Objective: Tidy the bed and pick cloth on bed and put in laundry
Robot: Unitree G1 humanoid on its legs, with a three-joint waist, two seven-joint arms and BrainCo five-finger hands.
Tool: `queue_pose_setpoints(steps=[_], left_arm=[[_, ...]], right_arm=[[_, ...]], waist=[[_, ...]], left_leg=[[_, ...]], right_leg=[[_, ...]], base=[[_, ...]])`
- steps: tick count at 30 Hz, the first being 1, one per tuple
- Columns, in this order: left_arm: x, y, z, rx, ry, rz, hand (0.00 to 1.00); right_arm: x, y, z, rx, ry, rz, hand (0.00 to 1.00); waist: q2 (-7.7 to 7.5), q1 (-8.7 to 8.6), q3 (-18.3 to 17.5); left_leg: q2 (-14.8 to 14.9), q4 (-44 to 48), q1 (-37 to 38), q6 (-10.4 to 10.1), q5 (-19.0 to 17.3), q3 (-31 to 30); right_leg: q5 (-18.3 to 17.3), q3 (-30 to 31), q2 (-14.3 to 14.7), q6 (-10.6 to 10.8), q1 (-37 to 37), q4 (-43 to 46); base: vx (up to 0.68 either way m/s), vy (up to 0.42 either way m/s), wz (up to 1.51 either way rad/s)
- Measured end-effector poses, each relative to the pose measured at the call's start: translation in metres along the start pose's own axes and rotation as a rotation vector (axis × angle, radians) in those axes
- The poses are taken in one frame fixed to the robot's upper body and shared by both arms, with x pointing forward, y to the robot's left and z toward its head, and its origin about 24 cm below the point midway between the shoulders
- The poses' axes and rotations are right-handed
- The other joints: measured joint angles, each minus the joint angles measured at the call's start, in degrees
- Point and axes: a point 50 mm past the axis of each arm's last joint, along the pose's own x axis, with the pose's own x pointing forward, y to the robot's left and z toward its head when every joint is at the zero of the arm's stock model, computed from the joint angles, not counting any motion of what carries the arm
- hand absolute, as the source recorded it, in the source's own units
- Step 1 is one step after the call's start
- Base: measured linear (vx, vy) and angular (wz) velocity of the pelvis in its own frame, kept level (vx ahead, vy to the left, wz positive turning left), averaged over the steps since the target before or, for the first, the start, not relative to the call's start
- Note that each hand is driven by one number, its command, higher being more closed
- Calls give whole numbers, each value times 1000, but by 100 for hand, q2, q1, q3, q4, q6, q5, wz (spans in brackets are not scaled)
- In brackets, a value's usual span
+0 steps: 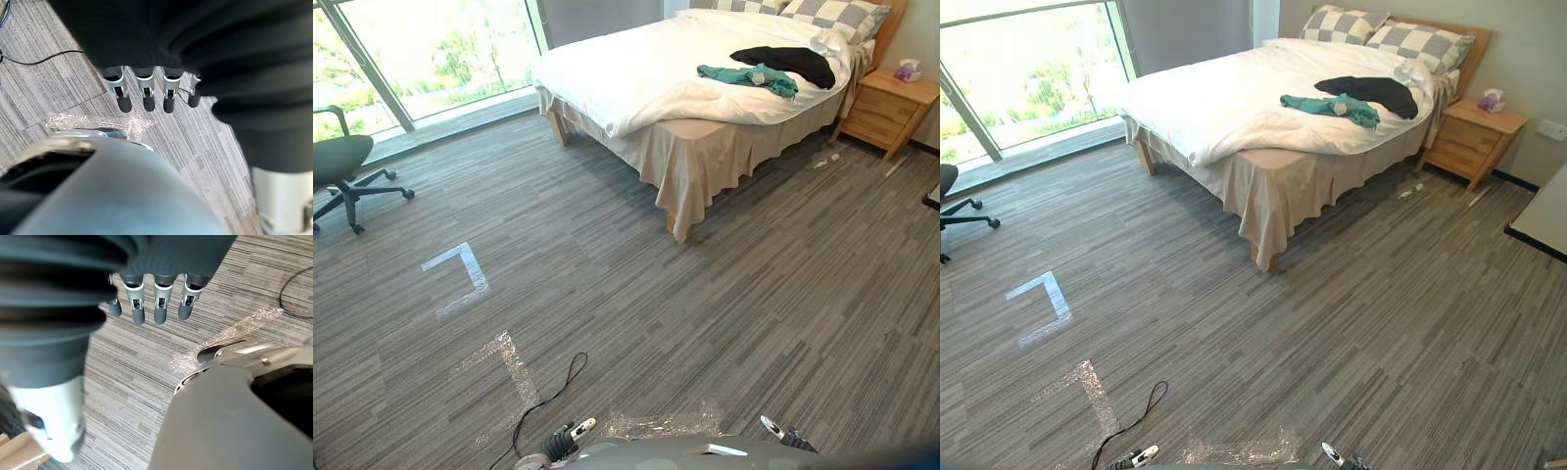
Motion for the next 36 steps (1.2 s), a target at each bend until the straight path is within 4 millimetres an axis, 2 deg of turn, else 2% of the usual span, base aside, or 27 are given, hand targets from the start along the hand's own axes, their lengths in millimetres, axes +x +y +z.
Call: queue_pose_setpoints(steps=[3,7,15,17,19,21,23,25,26,27,29,30,31,32,34,35,36], left_arm=[[0,0,0,4,1,1,0],[0,1,1,22,2,2,0],[1,2,1,68,38,14,0],[1,3,3,98,41,15,0],[0,9,6,160,53,29,0],[-1,15,9,182,52,47,0],[-1,17,12,192,54,58,0],[-1,17,11,196,62,65,0],[0,16,10,207,75,66,0],[1,14,10,204,77,62,0],[3,7,12,214,70,45,0],[5,1,15,224,63,32,0],[6,-1,17,224,55,28,0],[5,1,15,202,51,35,0],[3,8,13,186,52,54,0],[1,13,12,181,55,70,0],[1,16,12,181,56,77,0]], right_arm=[[2,6,6,16,-13,9,0],[4,11,10,21,-23,21,0],[5,15,13,55,-40,14,0],[5,15,13,66,-47,3,0],[7,21,20,77,-64,2,0],[7,28,21,116,-70,8,0],[6,29,18,148,-62,5,0],[6,28,16,158,-56,1,0],[6,27,16,162,-55,0,0],[6,25,17,164,-57,-3,0],[6,21,19,183,-61,-13,0],[6,13,22,208,-72,-34,0],[6,11,22,224,-71,-39,0],[5,11,15,227,-52,-41,0],[2,11,6,225,-30,-34,0],[1,15,2,233,-25,-21,0],[1,16,1,233,-20,-18,0]], waist=[[16,9,-9],[-72,29,53],[-101,23,79],[-129,22,116],[-257,42,358],[-365,45,538],[-424,40,611],[-403,18,613],[-340,-52,655],[-312,-62,672],[-153,-81,762],[-30,-107,853],[13,-110,853],[35,-63,833],[-119,-21,736],[-243,-5,681],[-297,-7,649]], left_leg=[[-17,-92,103,-44,1,41],[-23,-186,233,-71,7,78],[-27,-355,359,-103,34,138],[-26,-337,346,-74,12,234],[-41,-80,332,-11,-116,527],[-6,260,271,24,-271,742],[154,544,227,-70,-455,922],[279,565,275,-143,-505,1075],[367,525,354,-172,-504,1115],[415,506,397,-197,-507,1169],[572,424,523,-230,-510,1314],[700,407,606,-265,-533,1391],[801,432,639,-328,-573,1440],[944,480,674,-474,-646,1573],[1062,592,681,-649,-733,1702],[1167,720,689,-832,-844,1802],[1249,793,712,-967,-935,1848]], right_leg=[[25,-6,-3,41,94,-113],[19,-10,-4,114,194,-158],[-45,5,-9,109,152,-76],[-286,68,-62,118,-116,410],[-734,81,-244,280,-580,1374],[-941,-228,-460,227,-693,1714],[-937,-630,-539,178,-655,1694],[-795,-771,-481,80,-630,1590],[-703,-780,-375,64,-563,1476],[-657,-802,-331,115,-554,1457],[-566,-988,-298,275,-607,1689],[-690,-1086,-355,354,-872,2194],[-835,-1188,-479,322,-1027,2358],[-852,-1395,-749,297,-1233,2470],[-741,-1567,-1014,314,-1403,2441],[-600,-1532,-1155,310,-1559,2359],[-535,-1505,-1214,288,-1636,2310]], base=[[57,37,-5],[3,6,-1],[-33,5,-2],[-51,24,-22],[-55,27,-54],[-45,9,-52],[2,-21,-48],[65,-46,-46],[90,-84,-34],[67,-77,-39],[24,-61,-37],[8,-60,-26],[41,-62,-41],[70,-67,-41],[134,-161,-42],[243,-332,-49],[318,-445,-61]])
